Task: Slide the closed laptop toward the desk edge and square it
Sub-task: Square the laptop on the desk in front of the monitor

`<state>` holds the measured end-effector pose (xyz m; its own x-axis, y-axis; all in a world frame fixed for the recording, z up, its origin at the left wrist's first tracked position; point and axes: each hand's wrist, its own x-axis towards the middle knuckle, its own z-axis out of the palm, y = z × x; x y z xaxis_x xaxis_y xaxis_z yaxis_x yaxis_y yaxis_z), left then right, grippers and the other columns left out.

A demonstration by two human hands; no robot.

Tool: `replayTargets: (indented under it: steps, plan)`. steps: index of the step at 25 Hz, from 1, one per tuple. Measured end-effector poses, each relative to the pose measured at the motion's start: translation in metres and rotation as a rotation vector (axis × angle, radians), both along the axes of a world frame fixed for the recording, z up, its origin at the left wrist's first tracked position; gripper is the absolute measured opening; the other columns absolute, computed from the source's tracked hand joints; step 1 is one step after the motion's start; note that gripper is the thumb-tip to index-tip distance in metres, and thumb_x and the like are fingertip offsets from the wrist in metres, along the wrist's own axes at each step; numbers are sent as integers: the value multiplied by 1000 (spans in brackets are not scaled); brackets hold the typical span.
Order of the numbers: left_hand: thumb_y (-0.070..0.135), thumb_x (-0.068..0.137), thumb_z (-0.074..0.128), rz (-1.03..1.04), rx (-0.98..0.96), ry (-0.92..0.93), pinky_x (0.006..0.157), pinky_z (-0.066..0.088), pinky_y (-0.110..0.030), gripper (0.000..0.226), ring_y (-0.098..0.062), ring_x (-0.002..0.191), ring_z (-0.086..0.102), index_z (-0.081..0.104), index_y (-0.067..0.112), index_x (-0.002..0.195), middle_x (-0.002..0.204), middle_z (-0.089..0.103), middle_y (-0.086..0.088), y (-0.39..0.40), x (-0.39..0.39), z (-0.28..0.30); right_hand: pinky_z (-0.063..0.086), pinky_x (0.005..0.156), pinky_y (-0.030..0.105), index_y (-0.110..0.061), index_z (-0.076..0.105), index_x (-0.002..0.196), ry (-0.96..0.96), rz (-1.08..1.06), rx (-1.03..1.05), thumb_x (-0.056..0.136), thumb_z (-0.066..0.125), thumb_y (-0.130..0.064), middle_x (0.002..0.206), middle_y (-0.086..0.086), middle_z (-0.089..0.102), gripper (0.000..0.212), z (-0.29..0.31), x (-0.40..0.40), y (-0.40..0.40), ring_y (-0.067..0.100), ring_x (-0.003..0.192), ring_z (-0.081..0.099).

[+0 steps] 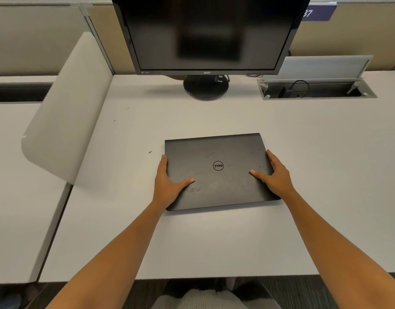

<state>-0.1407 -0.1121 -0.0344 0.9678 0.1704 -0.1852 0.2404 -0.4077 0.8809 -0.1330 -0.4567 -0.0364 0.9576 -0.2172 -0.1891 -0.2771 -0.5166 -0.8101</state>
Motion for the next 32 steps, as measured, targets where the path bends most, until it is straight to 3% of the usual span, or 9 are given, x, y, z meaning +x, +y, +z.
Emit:
replayTargets:
  steps: [4, 10, 17, 32]
  plan:
    - [37, 66, 93, -24, 19, 12, 119, 24, -26, 120, -15, 150, 28, 20, 18, 159, 164, 28, 5, 4, -6, -3, 35, 112, 30, -20, 28, 158, -25, -20, 11, 77, 83, -37, 159, -1, 38, 99, -6, -15, 1, 22, 144, 41]
    - [39, 67, 92, -59, 51, 13, 120, 26, -30, 118, -17, 149, 29, 21, 19, 159, 163, 28, 3, 8, -13, 1, 33, 107, 24, -19, 29, 157, -41, -45, 21, 79, 82, -35, 158, -1, 40, 97, -3, -33, 8, 22, 143, 41]
    - [37, 66, 93, -47, 43, 6, 115, 26, -24, 117, -16, 147, 32, 23, 20, 158, 162, 31, 5, 11, -31, 0, 38, 110, 29, -22, 31, 157, -50, -61, 56, 77, 84, -36, 157, -2, 42, 97, -9, -53, 8, 21, 141, 44]
    - [38, 65, 94, -30, 19, 8, 120, 29, -32, 116, -14, 147, 34, 27, 21, 158, 161, 33, 7, 14, -34, -1, 38, 111, 35, -21, 30, 157, -42, -67, 38, 78, 83, -35, 157, 1, 42, 95, -9, -56, 11, 25, 141, 43]
